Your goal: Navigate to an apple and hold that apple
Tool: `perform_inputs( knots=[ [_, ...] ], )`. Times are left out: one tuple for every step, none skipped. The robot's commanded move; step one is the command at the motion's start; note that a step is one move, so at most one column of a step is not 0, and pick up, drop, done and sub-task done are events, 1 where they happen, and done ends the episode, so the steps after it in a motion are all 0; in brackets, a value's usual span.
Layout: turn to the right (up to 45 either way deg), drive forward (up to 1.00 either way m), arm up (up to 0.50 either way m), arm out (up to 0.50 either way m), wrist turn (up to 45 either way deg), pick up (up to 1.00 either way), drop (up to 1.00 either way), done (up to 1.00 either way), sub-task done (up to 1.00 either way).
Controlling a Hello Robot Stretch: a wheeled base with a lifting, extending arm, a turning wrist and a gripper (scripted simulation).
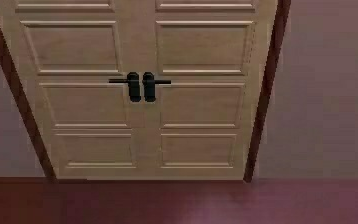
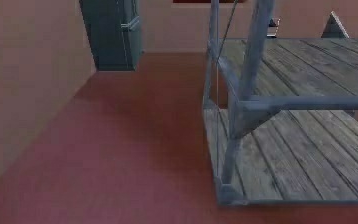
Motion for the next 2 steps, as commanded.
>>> perform_inputs(
  knots=[
    [-42.0,0.0,0.0,0.0,0.0,0.0,0.0,0.0,0.0],
    [0.0,0.3,0.0,0.0,0.0,0.0,0.0,0.0,0.0]
  ],
)
